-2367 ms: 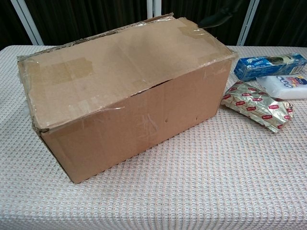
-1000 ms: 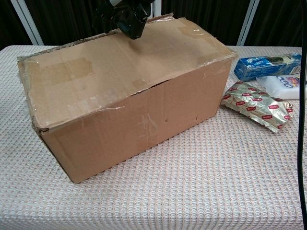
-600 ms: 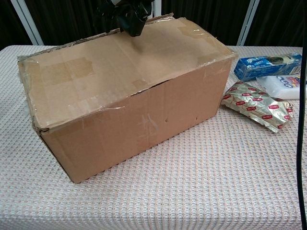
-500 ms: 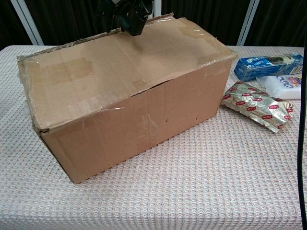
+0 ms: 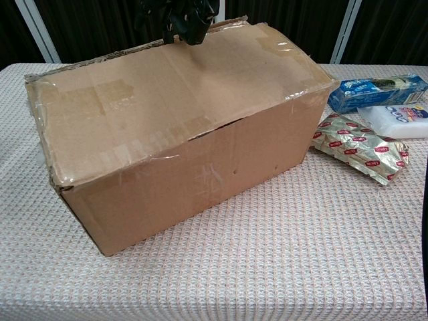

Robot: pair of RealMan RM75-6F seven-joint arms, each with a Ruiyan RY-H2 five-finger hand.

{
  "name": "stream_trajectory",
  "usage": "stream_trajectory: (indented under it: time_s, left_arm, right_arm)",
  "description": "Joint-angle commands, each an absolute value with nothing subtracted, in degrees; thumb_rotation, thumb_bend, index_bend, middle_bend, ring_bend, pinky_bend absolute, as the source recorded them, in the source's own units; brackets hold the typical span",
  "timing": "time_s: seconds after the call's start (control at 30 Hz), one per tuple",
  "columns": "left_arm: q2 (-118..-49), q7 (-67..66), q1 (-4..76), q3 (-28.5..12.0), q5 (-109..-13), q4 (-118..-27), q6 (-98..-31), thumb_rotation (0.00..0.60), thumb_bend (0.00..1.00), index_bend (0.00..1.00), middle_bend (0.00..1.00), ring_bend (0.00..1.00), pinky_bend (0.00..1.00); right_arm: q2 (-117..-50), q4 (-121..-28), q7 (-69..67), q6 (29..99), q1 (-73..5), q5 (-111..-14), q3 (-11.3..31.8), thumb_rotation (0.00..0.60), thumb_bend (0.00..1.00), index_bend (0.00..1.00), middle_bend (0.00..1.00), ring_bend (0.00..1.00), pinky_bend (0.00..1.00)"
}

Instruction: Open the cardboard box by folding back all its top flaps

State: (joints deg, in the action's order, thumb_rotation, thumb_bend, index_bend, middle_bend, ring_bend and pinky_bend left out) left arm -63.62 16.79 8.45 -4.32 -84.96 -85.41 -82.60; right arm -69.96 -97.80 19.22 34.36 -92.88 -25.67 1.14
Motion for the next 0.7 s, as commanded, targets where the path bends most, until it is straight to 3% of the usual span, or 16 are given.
stream_trajectory:
  time_s: [0.03, 0.3, 0.7]
  left_arm:
    - [-63.6, 16.8, 8.4, -4.3, -85.0, -85.5, -82.6, 0.051, 0.00, 0.12, 0.13, 0.11, 0.18]
    - [-63.4, 16.6, 8.5, -4.4, -84.8, -85.6, -82.4, 0.050, 0.00, 0.12, 0.13, 0.11, 0.18]
    - [-63.0, 15.7, 9.2, -4.4, -85.1, -87.1, -81.9, 0.049, 0.00, 0.12, 0.13, 0.11, 0.18]
  right_arm:
    - [-69.5, -98.1, 18.9, 34.8, -92.5, -26.1, 1.6, 0.600, 0.92, 0.05, 0.42, 0.33, 0.06]
    - [-64.7, -102.9, 16.3, 36.0, -90.4, -28.5, 4.6, 0.600, 0.92, 0.06, 0.46, 0.41, 0.05]
    - [-48.9, -115.6, 4.5, 33.1, -80.7, -38.1, 13.3, 0.600, 0.90, 0.06, 0.48, 0.49, 0.05]
